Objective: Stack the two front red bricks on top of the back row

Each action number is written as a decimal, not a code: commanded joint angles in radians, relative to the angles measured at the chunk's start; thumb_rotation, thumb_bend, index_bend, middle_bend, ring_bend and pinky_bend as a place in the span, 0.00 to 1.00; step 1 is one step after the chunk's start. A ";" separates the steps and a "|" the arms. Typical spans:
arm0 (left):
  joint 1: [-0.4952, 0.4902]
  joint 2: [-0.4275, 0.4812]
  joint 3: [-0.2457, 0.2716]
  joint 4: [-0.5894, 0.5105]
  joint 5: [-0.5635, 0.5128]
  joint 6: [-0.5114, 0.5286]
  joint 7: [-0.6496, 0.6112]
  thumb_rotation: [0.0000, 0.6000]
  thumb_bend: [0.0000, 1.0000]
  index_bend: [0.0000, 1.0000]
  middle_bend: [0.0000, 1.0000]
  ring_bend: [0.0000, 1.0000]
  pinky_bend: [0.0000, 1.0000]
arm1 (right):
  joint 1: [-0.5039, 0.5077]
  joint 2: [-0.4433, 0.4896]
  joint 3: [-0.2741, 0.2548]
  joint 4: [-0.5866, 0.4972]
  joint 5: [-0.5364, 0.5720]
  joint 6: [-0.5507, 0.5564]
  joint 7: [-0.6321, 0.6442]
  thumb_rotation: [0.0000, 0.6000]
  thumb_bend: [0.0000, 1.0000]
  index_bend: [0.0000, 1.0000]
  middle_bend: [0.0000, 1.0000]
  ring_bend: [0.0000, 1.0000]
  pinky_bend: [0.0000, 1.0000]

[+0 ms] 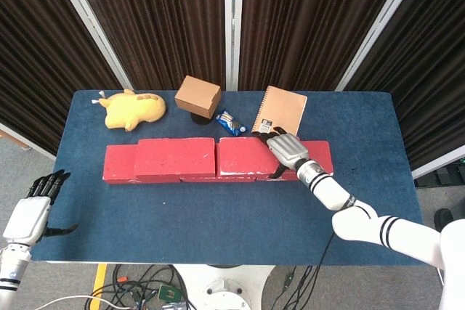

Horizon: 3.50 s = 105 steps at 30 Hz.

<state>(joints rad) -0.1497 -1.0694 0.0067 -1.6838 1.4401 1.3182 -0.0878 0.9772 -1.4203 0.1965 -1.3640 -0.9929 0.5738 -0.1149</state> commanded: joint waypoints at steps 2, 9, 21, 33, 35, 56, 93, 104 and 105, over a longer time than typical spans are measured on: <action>0.000 0.000 0.000 0.002 0.000 -0.002 -0.003 1.00 0.00 0.00 0.00 0.00 0.00 | 0.010 -0.004 -0.001 0.008 0.007 -0.006 0.001 1.00 0.05 0.00 0.25 0.18 0.00; 0.000 0.001 0.000 0.005 0.002 -0.003 -0.008 1.00 0.00 0.00 0.00 0.00 0.00 | 0.029 -0.017 -0.007 0.027 0.019 -0.021 0.003 1.00 0.05 0.00 0.25 0.18 0.00; 0.003 0.001 -0.001 0.014 0.003 -0.004 -0.021 1.00 0.00 0.00 0.00 0.00 0.00 | 0.036 -0.047 -0.025 0.040 0.028 -0.005 -0.004 1.00 0.05 0.00 0.24 0.18 0.00; 0.000 0.006 -0.002 0.011 0.006 -0.008 -0.024 1.00 0.00 0.00 0.00 0.00 0.00 | 0.049 -0.049 -0.023 0.059 0.031 -0.018 0.007 1.00 0.05 0.00 0.24 0.18 0.00; -0.001 0.006 -0.003 0.011 0.004 -0.009 -0.025 1.00 0.00 0.00 0.00 0.00 0.00 | 0.052 -0.050 -0.022 0.064 0.029 -0.023 0.011 1.00 0.05 0.00 0.24 0.18 0.00; -0.002 0.011 -0.004 0.012 -0.002 -0.016 -0.030 1.00 0.00 0.00 0.00 0.00 0.00 | 0.073 -0.066 -0.019 0.102 0.001 -0.060 0.055 1.00 0.05 0.00 0.24 0.18 0.00; -0.001 0.012 -0.004 0.025 -0.005 -0.026 -0.061 1.00 0.00 0.00 0.00 0.00 0.00 | 0.072 -0.065 -0.022 0.097 -0.005 -0.059 0.086 1.00 0.00 0.00 0.00 0.00 0.00; 0.000 0.010 -0.005 0.025 -0.004 -0.023 -0.063 1.00 0.00 0.00 0.00 0.00 0.00 | 0.043 -0.008 -0.003 0.020 -0.041 -0.016 0.120 1.00 0.00 0.00 0.00 0.00 0.00; 0.001 0.011 -0.005 0.025 -0.004 -0.021 -0.063 1.00 0.00 0.00 0.00 0.00 0.00 | 0.038 0.004 -0.001 0.004 -0.047 -0.012 0.125 1.00 0.00 0.00 0.00 0.00 0.00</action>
<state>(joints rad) -0.1491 -1.0589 0.0019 -1.6588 1.4357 1.2963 -0.1506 1.0230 -1.4406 0.1870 -1.3311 -1.0288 0.5560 -0.0037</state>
